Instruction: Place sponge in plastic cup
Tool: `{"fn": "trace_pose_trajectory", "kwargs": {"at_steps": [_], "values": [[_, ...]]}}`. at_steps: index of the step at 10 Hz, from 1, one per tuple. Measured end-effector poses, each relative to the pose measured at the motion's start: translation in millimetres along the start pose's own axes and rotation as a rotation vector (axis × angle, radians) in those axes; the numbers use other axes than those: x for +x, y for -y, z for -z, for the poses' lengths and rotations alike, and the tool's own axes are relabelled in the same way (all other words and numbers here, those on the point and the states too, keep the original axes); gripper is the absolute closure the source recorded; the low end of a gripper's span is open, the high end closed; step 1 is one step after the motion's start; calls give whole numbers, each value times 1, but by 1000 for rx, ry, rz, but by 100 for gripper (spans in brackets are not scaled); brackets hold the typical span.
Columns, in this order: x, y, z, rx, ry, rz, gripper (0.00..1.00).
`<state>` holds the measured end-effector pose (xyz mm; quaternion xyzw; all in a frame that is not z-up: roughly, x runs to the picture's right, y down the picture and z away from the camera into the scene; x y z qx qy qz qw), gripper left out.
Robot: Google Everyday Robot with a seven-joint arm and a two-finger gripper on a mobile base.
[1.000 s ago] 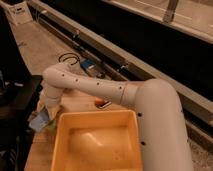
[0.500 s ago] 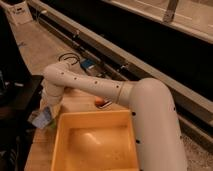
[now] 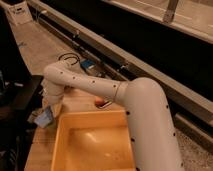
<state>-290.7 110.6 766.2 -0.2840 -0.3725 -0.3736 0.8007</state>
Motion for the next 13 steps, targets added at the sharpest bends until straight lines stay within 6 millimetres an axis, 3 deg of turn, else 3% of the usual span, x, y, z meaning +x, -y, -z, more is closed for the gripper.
{"fn": "trace_pose_trajectory", "kwargs": {"at_steps": [4,5,9,11,13], "values": [[1,-1,-10,-34,7,-17,100],[2,-2,-12,-42,5,-23,95],[6,2,-10,-46,-29,-42,53],[11,8,-6,-49,-51,-44,39],[17,12,-6,-60,-63,-51,38]]}}
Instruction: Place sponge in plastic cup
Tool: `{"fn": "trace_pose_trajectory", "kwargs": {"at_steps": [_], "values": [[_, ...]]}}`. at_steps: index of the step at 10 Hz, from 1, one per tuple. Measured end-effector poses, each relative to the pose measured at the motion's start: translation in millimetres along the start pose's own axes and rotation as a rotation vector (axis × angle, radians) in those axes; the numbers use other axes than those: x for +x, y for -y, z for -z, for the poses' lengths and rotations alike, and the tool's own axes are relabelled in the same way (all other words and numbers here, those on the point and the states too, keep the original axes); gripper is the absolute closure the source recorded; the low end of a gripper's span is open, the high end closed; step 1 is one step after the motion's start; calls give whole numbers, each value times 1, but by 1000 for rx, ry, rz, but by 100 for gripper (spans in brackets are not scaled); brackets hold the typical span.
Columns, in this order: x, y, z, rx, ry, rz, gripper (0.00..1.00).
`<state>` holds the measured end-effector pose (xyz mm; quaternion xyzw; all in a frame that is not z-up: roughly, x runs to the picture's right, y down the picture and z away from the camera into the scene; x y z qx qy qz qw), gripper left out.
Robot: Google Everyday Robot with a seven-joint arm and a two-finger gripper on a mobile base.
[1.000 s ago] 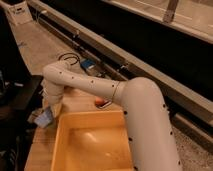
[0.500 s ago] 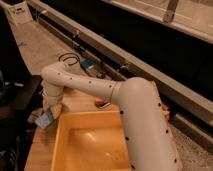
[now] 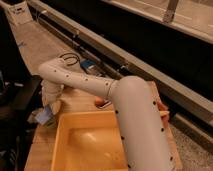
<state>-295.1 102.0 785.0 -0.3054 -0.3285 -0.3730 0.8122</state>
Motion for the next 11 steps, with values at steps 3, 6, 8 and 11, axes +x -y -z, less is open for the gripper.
{"fn": "trace_pose_trajectory", "kwargs": {"at_steps": [3,6,8,11], "values": [[0,-3,4,0,-6,3,38],[-2,-7,14,13,-19,5,38],[1,-9,37,41,-51,3,38],[19,-18,83,96,-123,-24,38]]}}
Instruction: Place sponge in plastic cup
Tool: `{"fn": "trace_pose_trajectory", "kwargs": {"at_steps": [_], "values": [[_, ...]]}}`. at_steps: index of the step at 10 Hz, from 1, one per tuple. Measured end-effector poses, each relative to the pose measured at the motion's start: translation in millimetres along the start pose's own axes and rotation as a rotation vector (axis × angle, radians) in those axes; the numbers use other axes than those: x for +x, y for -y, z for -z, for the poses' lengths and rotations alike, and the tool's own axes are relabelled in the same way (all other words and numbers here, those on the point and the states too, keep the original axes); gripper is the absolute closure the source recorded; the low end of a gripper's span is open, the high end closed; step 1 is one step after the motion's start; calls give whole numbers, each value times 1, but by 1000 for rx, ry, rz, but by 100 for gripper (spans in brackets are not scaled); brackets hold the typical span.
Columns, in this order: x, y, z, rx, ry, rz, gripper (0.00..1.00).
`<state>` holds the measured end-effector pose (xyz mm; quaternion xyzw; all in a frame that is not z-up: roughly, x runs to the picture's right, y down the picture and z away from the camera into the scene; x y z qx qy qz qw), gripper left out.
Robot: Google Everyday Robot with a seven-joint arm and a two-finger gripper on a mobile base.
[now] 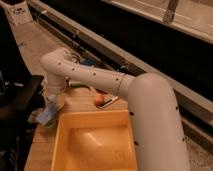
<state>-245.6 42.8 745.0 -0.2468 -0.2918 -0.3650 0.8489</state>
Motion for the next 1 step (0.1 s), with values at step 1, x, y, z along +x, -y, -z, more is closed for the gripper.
{"fn": "trace_pose_trajectory", "kwargs": {"at_steps": [1], "values": [[5,-2,6,8,-9,-8,38]]}}
